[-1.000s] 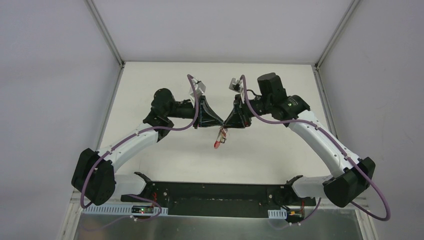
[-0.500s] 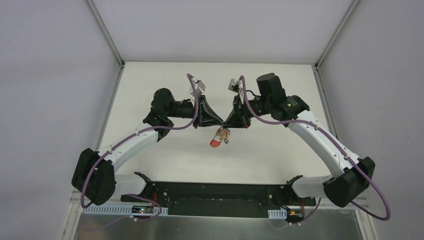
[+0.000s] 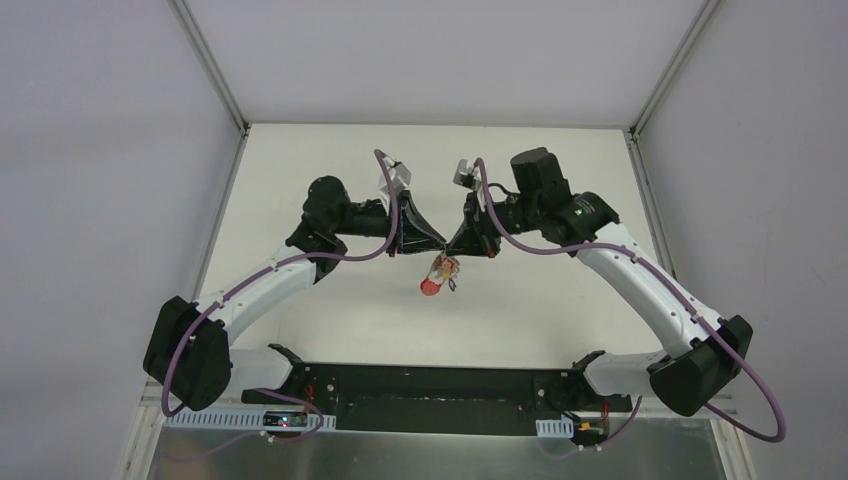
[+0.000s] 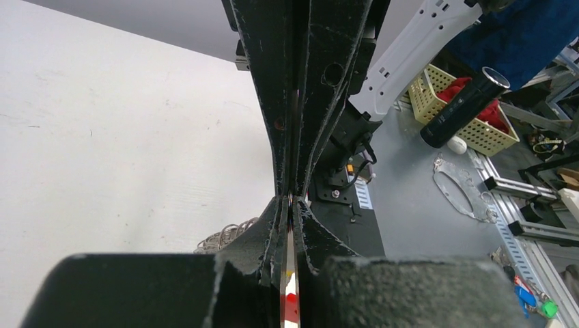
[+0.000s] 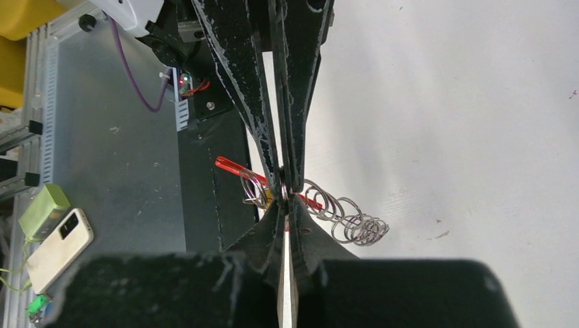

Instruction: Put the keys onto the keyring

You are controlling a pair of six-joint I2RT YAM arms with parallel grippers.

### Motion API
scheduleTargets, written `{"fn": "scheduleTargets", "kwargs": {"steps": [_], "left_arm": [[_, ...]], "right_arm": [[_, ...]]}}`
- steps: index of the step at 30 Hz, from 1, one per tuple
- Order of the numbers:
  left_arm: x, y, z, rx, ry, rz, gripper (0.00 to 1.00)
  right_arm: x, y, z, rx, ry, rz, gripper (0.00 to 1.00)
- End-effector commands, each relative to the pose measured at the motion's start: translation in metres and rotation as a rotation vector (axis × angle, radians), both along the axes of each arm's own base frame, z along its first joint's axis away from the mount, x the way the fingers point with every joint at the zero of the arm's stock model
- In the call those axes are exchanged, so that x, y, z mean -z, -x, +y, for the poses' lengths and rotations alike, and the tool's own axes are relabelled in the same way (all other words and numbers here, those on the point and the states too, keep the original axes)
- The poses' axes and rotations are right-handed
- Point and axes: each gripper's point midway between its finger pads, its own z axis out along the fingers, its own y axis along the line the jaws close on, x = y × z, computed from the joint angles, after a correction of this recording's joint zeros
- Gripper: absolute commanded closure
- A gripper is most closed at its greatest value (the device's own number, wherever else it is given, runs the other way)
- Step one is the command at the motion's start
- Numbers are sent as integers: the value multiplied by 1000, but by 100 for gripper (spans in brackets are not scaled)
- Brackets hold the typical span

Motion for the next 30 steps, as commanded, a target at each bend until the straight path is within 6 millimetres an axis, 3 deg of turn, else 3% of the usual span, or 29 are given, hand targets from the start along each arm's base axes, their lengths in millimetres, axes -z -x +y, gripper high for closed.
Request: {"fn": "scheduleTargets", "kwargs": {"steps": [1,7,14,22,30], "left_arm": [[-10,0,4,-3,11,-126,91],[-8,-2,8,-23,-55,-141,72],[-2,-3,12,-51,-85,-164,61],[14,-6,10,-56,-99,-171,61],[21,-9,7,-58,-111,-166,68]], "right_arm": [[-4,-1,-8,20,74,-103,100],[11,1,-5,1,162,-125,100],[15,4,4,-23,172,-114,100],[11,5,15,-43,141,-73,100],[9,4,19,-49,132,-62,100]]}}
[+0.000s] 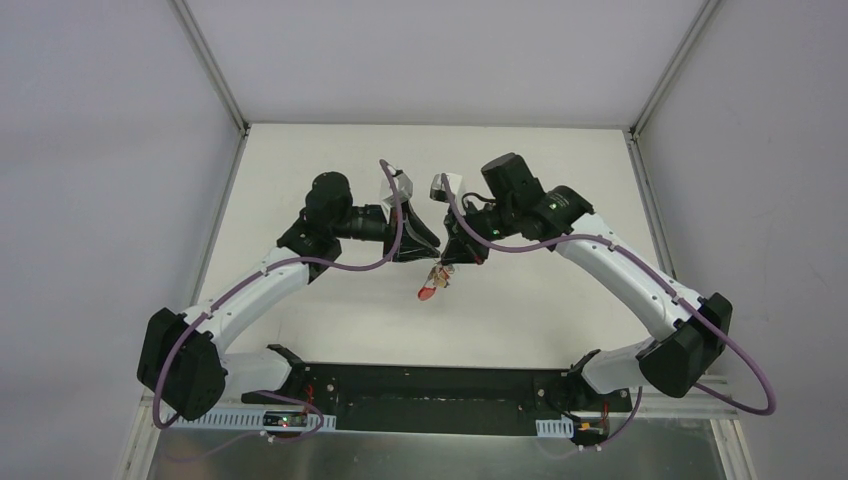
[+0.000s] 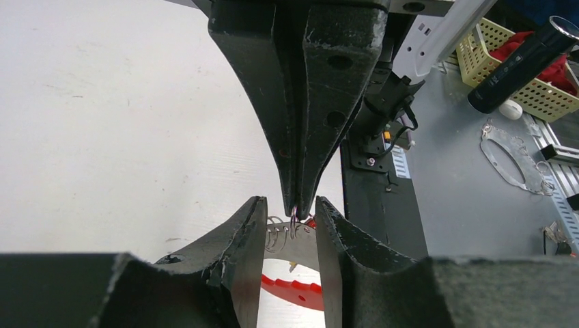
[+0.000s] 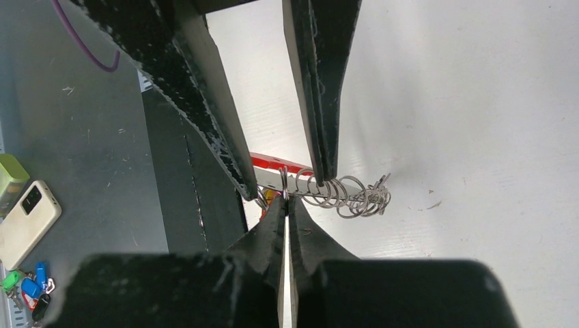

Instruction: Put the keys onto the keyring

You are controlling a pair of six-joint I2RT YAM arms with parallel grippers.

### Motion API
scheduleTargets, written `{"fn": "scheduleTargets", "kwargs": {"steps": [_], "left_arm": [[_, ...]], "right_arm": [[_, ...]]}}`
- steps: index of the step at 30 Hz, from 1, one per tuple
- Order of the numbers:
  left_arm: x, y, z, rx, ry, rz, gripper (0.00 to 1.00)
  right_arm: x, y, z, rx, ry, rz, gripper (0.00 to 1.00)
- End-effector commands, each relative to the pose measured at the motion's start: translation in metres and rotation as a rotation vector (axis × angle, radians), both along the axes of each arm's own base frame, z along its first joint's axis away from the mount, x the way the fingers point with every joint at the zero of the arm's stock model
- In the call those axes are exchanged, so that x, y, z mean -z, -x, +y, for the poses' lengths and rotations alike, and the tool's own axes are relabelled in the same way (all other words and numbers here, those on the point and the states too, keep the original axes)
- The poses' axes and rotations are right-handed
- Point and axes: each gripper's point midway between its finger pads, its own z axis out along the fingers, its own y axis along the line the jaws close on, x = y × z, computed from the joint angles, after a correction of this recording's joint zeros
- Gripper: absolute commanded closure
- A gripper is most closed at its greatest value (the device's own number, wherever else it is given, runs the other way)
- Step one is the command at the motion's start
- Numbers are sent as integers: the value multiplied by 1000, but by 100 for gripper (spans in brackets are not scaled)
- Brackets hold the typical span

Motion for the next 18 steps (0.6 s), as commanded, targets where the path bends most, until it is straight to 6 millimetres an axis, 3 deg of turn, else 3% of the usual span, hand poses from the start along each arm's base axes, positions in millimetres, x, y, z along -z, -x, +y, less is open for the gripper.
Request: {"fn": "scheduleTargets", "kwargs": {"steps": [1,18], "left_arm": [[-1,-5,-2,0,11,-57,69],[10,2,-6,45,-5,-30,86]], "right_arm": [[-26,1,11,-26,-72,-26,100],[-20,-3,10,-9,-63,-42,100]]}}
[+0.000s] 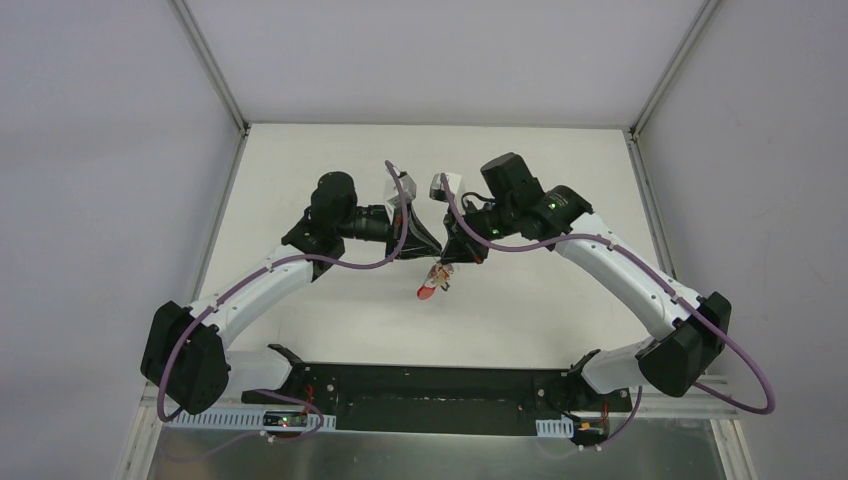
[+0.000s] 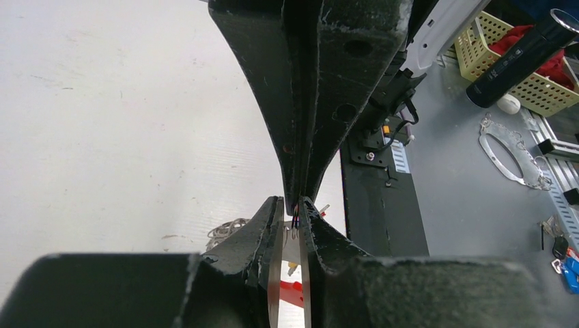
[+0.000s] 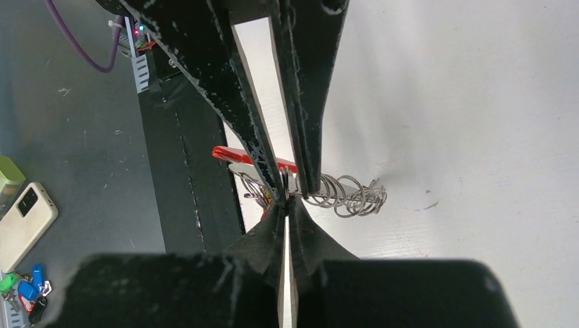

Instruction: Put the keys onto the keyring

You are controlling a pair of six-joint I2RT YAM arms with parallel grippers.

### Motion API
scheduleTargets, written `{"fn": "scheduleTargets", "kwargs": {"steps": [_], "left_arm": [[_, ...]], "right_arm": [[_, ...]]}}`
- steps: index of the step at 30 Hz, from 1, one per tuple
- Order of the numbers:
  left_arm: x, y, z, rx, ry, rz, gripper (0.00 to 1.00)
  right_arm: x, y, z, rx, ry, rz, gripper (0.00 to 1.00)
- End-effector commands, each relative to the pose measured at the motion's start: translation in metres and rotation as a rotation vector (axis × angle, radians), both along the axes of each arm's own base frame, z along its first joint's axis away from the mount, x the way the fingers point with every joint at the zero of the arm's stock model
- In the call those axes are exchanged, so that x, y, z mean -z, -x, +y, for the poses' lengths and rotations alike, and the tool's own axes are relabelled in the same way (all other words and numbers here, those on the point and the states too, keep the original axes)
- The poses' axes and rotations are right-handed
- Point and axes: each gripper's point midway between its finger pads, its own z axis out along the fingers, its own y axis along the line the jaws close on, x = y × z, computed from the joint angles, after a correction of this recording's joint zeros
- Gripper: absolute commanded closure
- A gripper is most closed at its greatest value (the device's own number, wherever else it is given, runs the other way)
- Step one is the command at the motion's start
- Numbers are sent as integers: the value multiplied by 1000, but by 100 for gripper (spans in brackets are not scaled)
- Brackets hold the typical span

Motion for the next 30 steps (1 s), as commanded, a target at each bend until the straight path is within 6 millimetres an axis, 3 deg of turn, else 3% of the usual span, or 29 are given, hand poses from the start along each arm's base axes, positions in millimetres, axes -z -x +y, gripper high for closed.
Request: {"fn": "scheduleTargets", "kwargs": {"steps": [1,10,24,30], "left_arm": [[-1,6,-3,37,13,-44,88],[1,8,-3,43,7,-37,100],[-4,6,0,1,-22,16,100],[-14,6,1,-9,-10,35,100]], "right_arm": [[-20,-2,9,-10,-63,-37,100],[-20,-5,9,6,-63,-40,100],[-19,-8,6,33,-64,-46,100],[-18,-10,0,48,-78,-37,88]]}}
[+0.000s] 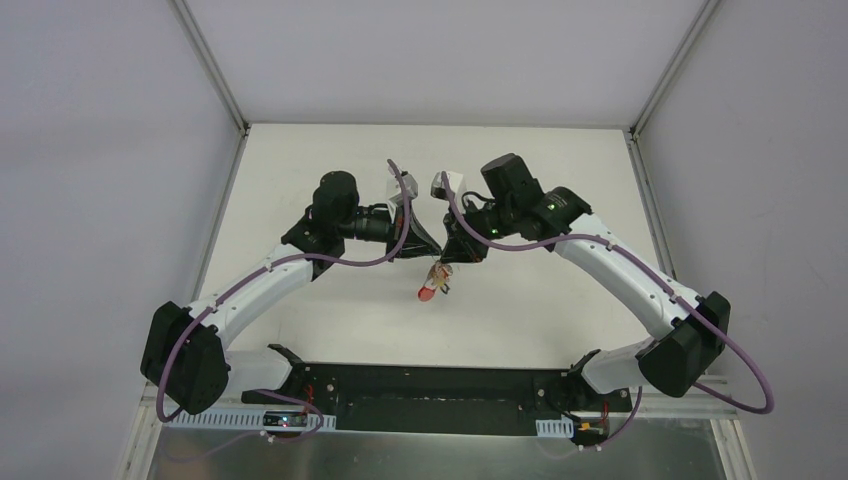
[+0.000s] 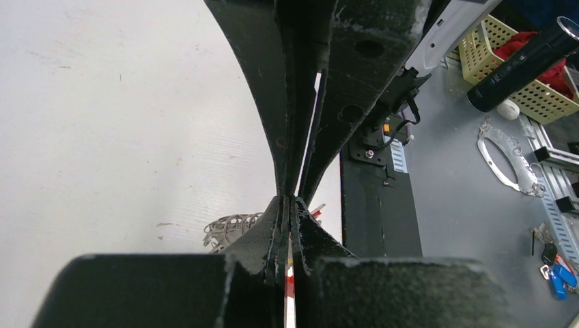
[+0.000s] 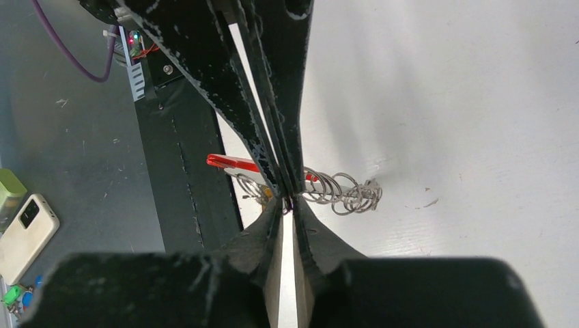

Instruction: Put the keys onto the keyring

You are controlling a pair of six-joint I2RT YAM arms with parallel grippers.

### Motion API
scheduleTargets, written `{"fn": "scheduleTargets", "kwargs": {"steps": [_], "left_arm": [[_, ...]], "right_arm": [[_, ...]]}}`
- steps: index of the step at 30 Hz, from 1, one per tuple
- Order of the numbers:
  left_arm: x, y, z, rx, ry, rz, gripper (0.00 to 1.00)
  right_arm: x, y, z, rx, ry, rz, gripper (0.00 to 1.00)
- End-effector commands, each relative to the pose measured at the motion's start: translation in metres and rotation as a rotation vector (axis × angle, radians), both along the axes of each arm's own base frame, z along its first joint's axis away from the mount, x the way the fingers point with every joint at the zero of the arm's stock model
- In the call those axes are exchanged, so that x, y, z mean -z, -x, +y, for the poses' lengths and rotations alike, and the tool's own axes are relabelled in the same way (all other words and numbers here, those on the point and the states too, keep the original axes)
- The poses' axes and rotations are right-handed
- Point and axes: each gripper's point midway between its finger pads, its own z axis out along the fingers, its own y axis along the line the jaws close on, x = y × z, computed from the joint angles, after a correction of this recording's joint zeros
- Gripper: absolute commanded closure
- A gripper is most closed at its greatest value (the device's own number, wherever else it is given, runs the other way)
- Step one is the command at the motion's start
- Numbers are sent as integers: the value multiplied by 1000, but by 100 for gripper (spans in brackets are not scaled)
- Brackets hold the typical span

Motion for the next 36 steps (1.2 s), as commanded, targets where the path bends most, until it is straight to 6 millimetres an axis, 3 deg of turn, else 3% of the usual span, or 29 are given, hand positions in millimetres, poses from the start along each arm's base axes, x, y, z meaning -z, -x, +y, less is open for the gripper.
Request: {"fn": "scheduleTargets", "kwargs": {"steps": [1,11,19,36], "left_arm": [[-19,4,1,-2,18,-3,100],[-32,-4,5,-47,46,29,100],[-43,-7,3,-69,67,95,100],[-57,-3,2,-44,119,120,100]], "right_arm": [[-22,-4,0,10,-85,-43,86],[-28,-4,-9,19,-130,-30,72],[-28,6,-7,-34,-173,14,72],[-25,3,-6,-22,-206,53,77]]}}
